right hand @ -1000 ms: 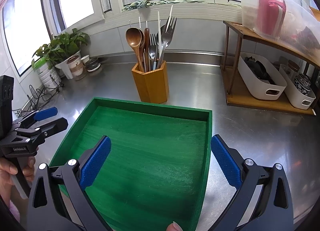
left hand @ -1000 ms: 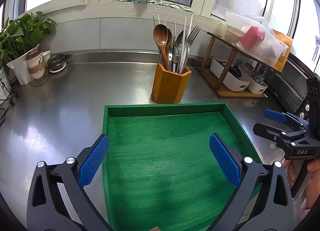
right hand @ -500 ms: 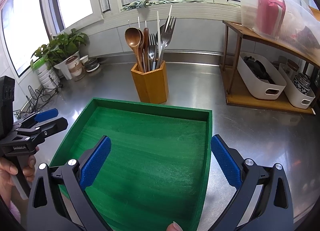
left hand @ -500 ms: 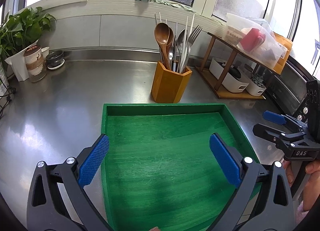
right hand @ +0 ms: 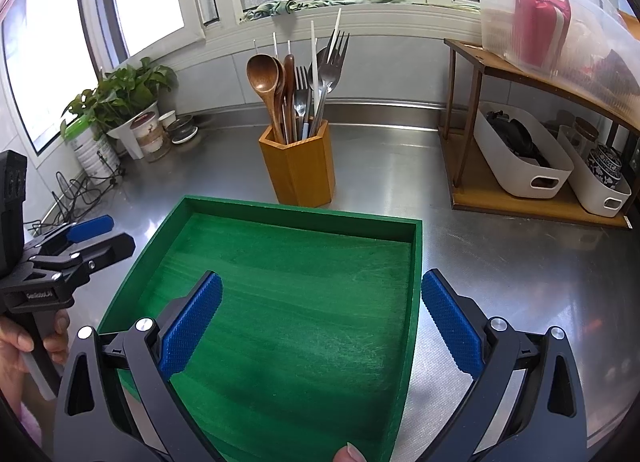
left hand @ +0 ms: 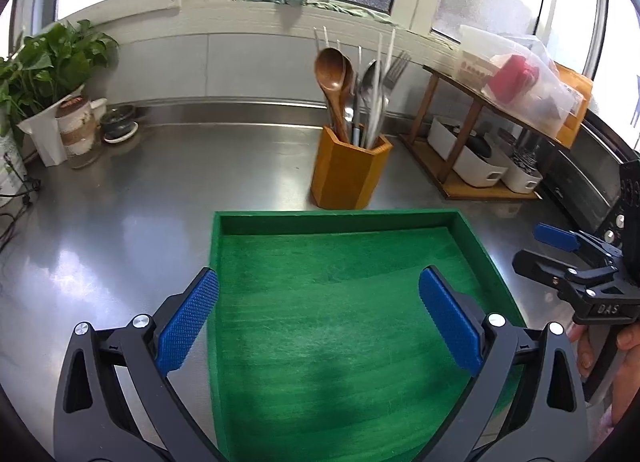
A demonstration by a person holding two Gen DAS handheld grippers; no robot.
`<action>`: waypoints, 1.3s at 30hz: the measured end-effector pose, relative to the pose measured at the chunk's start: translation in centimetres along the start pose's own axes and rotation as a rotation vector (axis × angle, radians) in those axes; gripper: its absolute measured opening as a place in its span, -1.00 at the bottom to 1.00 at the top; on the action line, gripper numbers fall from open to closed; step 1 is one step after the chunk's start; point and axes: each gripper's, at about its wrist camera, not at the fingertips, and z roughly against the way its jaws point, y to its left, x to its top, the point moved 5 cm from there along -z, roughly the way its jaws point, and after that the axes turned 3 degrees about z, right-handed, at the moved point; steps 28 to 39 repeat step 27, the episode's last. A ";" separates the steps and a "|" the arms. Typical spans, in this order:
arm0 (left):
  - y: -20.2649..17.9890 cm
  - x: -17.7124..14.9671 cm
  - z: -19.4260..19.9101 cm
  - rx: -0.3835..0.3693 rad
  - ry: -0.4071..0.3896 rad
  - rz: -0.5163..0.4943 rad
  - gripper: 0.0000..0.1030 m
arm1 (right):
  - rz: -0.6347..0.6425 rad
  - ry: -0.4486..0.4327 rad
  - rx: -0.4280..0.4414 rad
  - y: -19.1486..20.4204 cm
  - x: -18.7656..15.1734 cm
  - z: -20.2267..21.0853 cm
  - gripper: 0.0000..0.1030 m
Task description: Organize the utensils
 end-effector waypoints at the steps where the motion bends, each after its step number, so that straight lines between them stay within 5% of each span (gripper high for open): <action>1: 0.1 0.0 0.0 0.000 0.001 0.003 0.84 | 0.000 -0.001 -0.001 0.0 0.0 0.0 0.94; 39: -0.1 0.0 0.5 0.036 -0.014 0.002 0.85 | -0.013 0.009 0.016 -0.5 0.0 0.0 0.94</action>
